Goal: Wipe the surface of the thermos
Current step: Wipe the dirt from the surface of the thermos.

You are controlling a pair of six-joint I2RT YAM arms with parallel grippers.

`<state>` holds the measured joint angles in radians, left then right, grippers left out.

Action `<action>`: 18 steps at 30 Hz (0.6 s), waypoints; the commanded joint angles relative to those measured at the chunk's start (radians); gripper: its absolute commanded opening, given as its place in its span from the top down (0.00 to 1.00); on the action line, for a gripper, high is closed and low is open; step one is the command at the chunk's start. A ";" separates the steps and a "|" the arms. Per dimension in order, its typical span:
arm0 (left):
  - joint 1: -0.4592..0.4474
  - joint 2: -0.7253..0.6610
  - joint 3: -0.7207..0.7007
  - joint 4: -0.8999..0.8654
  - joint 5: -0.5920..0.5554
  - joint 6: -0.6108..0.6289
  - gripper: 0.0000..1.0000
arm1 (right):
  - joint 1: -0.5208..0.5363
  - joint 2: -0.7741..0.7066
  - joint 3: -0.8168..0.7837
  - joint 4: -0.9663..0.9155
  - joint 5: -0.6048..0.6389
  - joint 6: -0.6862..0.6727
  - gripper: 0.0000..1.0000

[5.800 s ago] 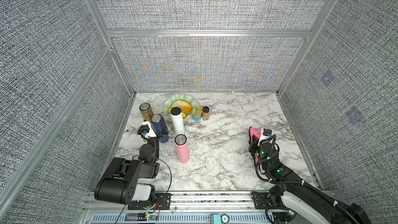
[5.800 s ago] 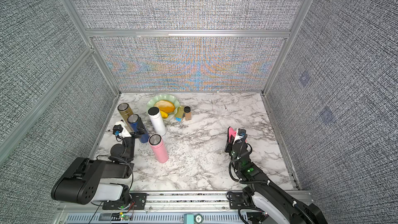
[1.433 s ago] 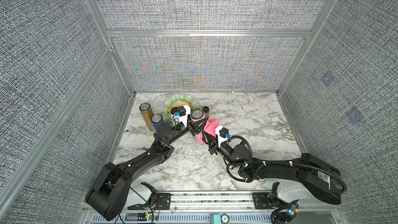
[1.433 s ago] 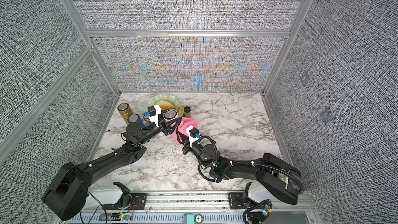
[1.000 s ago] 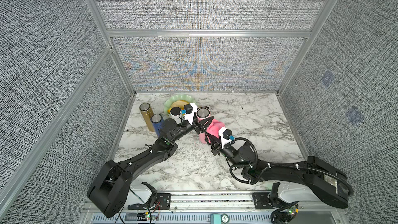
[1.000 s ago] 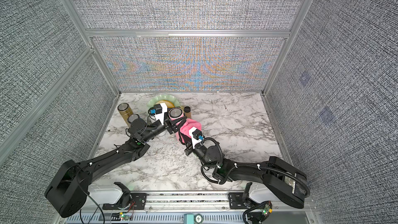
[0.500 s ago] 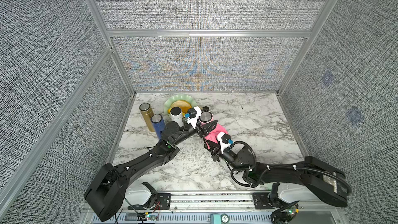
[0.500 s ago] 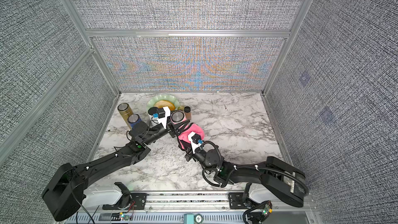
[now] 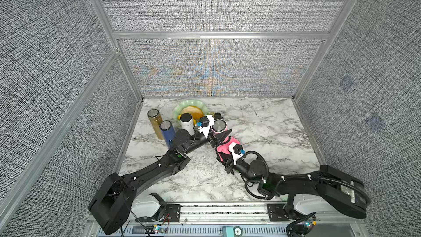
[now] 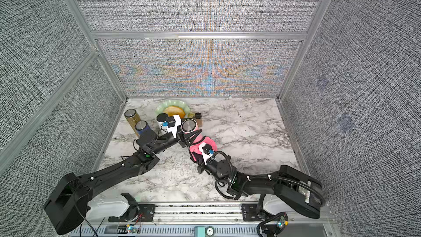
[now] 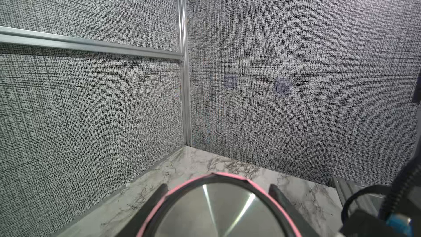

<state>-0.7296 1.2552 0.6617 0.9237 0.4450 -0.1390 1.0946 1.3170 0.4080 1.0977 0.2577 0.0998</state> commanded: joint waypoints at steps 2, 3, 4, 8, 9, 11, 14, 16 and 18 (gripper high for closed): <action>-0.002 -0.015 0.000 0.052 0.063 -0.007 0.98 | -0.007 -0.095 0.065 -0.040 0.083 -0.063 1.00; -0.002 -0.022 -0.004 0.053 0.070 -0.003 0.98 | -0.013 -0.099 0.069 -0.039 0.084 -0.063 1.00; -0.002 -0.029 -0.010 0.060 0.077 0.001 0.98 | -0.018 -0.095 0.071 -0.042 0.083 -0.060 1.00; -0.002 -0.049 -0.042 0.103 0.093 0.013 0.98 | -0.030 0.035 0.030 0.035 0.126 0.007 1.00; -0.002 -0.052 -0.045 0.109 0.104 0.013 0.99 | -0.030 0.080 -0.011 0.119 0.140 0.018 1.00; -0.002 -0.052 -0.049 0.120 0.127 0.009 0.99 | -0.030 0.120 -0.064 0.222 0.144 0.036 1.00; -0.003 -0.041 -0.048 0.129 0.143 0.013 1.00 | -0.032 0.041 -0.066 0.185 0.142 0.027 1.00; -0.002 -0.042 -0.051 0.124 0.134 0.022 1.00 | -0.038 -0.041 -0.040 0.098 0.127 0.020 1.00; -0.002 -0.047 -0.057 0.121 0.128 0.044 1.00 | -0.057 -0.108 -0.017 0.043 0.088 0.024 1.00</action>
<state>-0.7296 1.2137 0.6113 1.0607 0.4961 -0.0845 1.0599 1.2694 0.3634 1.1034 0.2886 0.1081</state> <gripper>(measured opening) 0.665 0.103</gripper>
